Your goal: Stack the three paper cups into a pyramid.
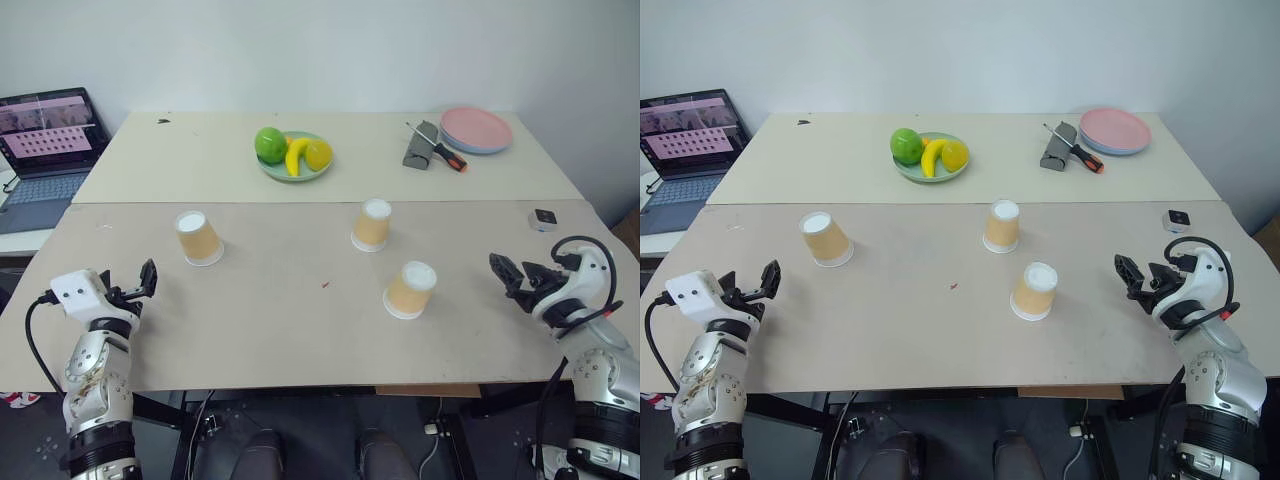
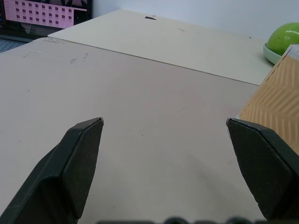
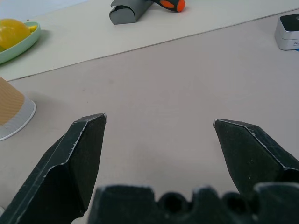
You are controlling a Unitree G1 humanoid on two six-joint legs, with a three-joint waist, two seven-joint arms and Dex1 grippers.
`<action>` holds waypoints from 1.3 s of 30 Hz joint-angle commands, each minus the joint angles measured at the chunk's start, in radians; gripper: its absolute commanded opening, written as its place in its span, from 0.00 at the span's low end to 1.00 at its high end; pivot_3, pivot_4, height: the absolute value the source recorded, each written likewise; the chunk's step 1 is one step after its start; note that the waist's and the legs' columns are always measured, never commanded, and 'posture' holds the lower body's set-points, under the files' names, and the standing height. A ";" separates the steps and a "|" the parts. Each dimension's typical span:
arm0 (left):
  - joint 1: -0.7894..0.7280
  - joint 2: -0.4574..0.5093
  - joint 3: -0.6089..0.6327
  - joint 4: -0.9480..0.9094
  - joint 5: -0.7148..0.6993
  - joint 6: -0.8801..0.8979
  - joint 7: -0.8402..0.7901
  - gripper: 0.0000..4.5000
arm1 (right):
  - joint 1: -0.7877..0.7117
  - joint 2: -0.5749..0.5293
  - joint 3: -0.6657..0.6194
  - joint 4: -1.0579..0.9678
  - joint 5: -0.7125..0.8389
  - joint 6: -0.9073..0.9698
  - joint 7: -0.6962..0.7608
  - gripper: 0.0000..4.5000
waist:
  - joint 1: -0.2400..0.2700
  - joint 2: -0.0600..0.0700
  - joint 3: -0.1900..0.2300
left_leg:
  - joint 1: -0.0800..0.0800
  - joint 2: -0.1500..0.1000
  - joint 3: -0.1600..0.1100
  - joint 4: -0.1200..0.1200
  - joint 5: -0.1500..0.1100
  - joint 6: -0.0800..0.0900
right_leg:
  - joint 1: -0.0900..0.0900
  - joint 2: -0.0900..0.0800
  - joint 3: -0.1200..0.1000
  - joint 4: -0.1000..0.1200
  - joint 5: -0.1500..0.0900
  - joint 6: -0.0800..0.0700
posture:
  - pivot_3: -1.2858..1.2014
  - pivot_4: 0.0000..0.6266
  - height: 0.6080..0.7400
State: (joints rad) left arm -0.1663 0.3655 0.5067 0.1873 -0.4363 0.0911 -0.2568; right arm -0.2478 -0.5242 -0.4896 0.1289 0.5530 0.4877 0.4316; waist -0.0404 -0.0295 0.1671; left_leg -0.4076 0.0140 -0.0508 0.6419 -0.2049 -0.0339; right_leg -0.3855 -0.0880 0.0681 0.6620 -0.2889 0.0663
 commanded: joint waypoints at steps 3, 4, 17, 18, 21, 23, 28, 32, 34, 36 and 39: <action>-0.021 0.027 0.001 -0.057 -0.034 0.001 -0.047 1.00 | -0.027 -0.004 -0.001 0.005 -0.009 -0.032 -0.001 0.96 | -0.001 0.000 0.000 | 0.000 0.000 0.000 0.000 0.000 0.000 | 0.000 0.000 0.000 0.000 0.000 0.000 | 0.52 0.24 1.00; -0.022 0.034 -0.002 -0.084 -0.047 0.007 -0.067 1.00 | -0.032 -0.005 0.002 0.013 -0.011 -0.033 0.000 0.96 | -0.001 0.000 0.000 | 0.000 0.000 0.000 0.000 0.000 0.000 | 0.000 0.000 0.000 0.000 0.000 0.000 | 0.52 0.24 1.00; 0.066 0.317 -0.162 -0.723 -0.459 0.471 -0.367 1.00 | -0.070 -0.027 0.019 0.064 -0.037 -0.029 0.015 0.96 | -0.006 0.003 0.000 | 0.000 0.001 0.000 0.000 0.000 0.000 | -0.001 0.001 0.000 0.000 0.000 0.000 | 0.52 0.24 1.00; 0.097 0.345 -0.205 -0.721 -0.412 0.464 -0.412 1.00 | -0.067 -0.033 0.027 0.058 -0.040 -0.031 0.026 0.96 | -0.006 0.003 0.000 | 0.000 0.001 0.000 0.000 0.000 0.000 | -0.001 0.001 0.001 0.000 0.000 0.000 | 0.52 0.24 1.00; 0.167 0.397 -0.313 -0.643 -0.213 0.324 -0.526 1.00 | -0.067 -0.069 0.057 0.003 -0.034 -0.016 0.090 0.96 | -0.007 0.007 0.001 | 0.001 0.001 0.001 0.000 0.000 0.000 | 0.000 0.001 0.002 0.000 0.000 0.000 | 0.52 0.24 1.00; 0.171 0.410 -0.343 -0.584 -0.126 0.237 -0.569 1.00 | -0.063 -0.121 0.073 -0.025 -0.033 -0.009 0.159 0.96 | -0.004 0.010 0.002 | 0.001 0.001 0.002 -0.001 0.000 0.000 | -0.001 0.001 0.002 0.000 0.000 0.000 | 0.52 0.24 1.00; 0.102 0.397 -0.363 -0.514 -0.087 0.176 -0.645 1.00 | 0.061 -0.358 0.139 -0.127 0.003 0.020 0.530 0.96 | 0.013 0.010 0.002 | -0.002 0.001 0.001 -0.001 0.000 0.000 | -0.001 0.001 0.000 -0.004 0.000 0.000 | 0.52 0.24 1.00; 0.061 0.377 -0.405 -0.507 -0.073 0.164 -0.682 1.00 | 0.183 -0.528 0.164 -0.233 0.051 0.050 0.789 0.96 | 0.021 0.010 0.002 | -0.003 0.001 0.001 0.000 -0.001 0.002 | 0.000 0.001 0.000 -0.005 0.000 0.000 | 0.52 0.24 1.00; 0.052 0.364 -0.421 -0.515 -0.075 0.171 -0.688 1.00 | 0.171 -0.560 0.194 -0.258 0.039 0.045 0.820 0.96 | 0.017 0.010 0.002 | -0.002 0.001 0.001 0.000 -0.001 0.002 | 0.000 0.001 0.000 -0.005 0.000 0.000 | 0.52 0.24 1.00; 0.047 0.361 -0.435 -0.518 -0.069 0.176 -0.696 1.00 | 0.135 -0.558 0.238 -0.273 0.002 0.029 0.800 0.96 | 0.004 0.009 0.003 | 0.000 0.002 0.002 0.000 -0.001 0.002 | 0.001 0.002 0.001 -0.004 0.000 0.000 | 0.52 0.24 1.00; 0.043 0.358 -0.454 -0.534 -0.067 0.183 -0.702 1.00 | 0.081 -0.529 0.320 -0.288 -0.076 -0.004 0.747 0.96 | -0.003 0.009 0.003 | 0.001 0.002 0.001 0.000 -0.001 0.002 | 0.002 0.003 0.001 -0.004 0.000 0.000 | 0.52 0.24 1.00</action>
State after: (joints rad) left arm -0.1109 0.7228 0.0522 -0.3060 -0.5073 0.2848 -0.9497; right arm -0.1417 -1.0632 -0.1950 -0.1299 0.5139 0.5190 1.2062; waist -0.0437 -0.0201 0.1697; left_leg -0.4069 0.0166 -0.0497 0.6420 -0.2058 -0.0323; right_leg -0.3843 -0.0849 0.0690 0.6581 -0.2890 0.0661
